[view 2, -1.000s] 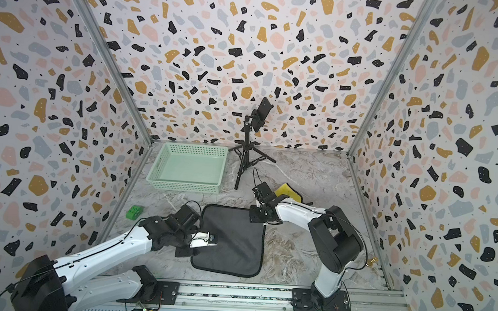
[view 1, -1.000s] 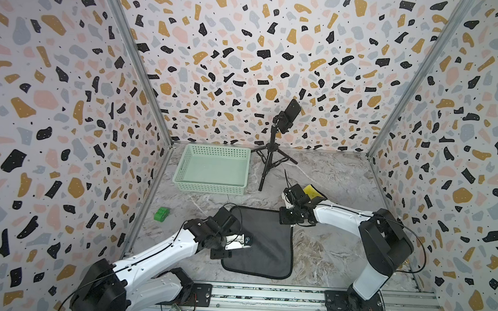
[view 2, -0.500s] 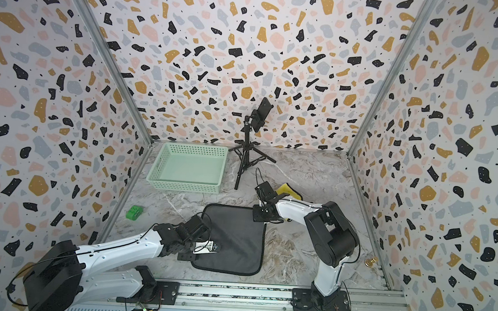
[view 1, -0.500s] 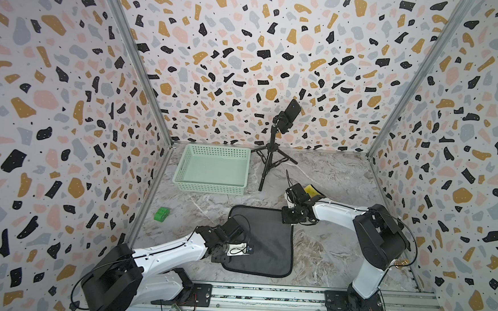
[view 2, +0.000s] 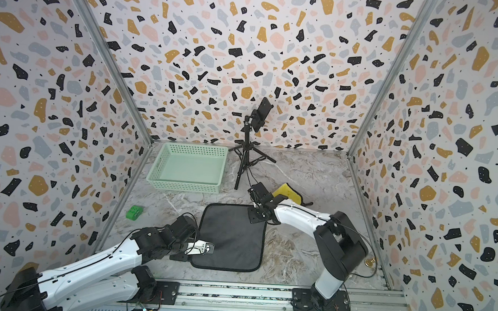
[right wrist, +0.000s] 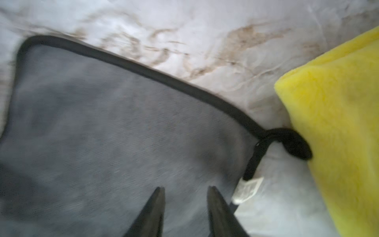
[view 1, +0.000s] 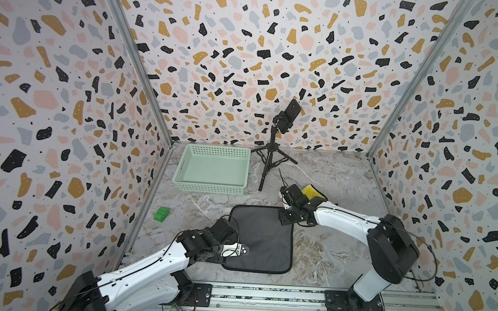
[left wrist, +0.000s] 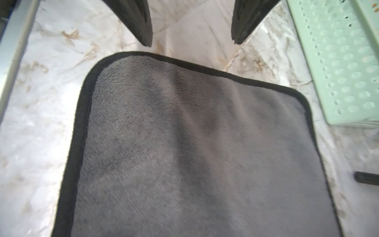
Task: Fold the square dishcloth
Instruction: Flatten out the cleaning item at the center of the board, then fold the cleaning item at the center of the board.
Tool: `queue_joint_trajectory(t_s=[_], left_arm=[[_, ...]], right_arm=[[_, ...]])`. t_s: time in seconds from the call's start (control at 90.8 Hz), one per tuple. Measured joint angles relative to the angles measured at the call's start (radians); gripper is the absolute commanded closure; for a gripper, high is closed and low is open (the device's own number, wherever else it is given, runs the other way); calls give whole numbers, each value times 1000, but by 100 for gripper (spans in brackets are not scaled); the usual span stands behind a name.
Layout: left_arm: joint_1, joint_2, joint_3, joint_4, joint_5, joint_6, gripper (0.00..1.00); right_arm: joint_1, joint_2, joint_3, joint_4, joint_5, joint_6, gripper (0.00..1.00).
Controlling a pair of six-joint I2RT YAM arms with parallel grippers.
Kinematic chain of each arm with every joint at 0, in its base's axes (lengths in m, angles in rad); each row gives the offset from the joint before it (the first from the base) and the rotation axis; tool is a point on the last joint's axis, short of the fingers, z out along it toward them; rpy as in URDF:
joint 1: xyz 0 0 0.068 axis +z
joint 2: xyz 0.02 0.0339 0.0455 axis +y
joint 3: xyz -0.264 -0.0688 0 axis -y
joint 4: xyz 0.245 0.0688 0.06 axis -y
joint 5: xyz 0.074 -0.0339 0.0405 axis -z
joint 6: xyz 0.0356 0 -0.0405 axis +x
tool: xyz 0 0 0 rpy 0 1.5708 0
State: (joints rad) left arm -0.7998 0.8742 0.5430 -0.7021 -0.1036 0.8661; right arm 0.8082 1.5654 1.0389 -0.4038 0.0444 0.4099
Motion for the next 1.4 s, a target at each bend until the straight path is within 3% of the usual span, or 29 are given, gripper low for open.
queue_joint_trajectory(t_s=[0.044,0.088,0.154,0.319,0.473,0.683,0.947,1.123,1.398], left_arm=[[0,-27,8,-21,18,13,37],[0,-51,10,-47,43,25,39],[0,-89,7,-105,89,54,45],[0,-151,-42,-180,189,132,54],[-2,-117,-99,-160,222,191,58],[-3,-23,-134,-60,235,241,60],[-3,43,-155,53,199,266,63],[-3,47,-161,80,183,269,75],[-3,46,-166,87,166,265,88]], right_arm=[[48,-78,-18,-14,30,-10,31],[94,-151,-43,-27,66,-19,5],[161,-266,-95,-61,121,-34,0],[201,-531,-255,-120,212,-33,0],[198,-721,-383,-111,182,-33,0],[283,-586,-435,-60,158,-29,25],[410,-565,-537,24,119,-80,29],[461,-554,-540,85,72,-119,34],[513,-415,-540,110,37,-145,37]])
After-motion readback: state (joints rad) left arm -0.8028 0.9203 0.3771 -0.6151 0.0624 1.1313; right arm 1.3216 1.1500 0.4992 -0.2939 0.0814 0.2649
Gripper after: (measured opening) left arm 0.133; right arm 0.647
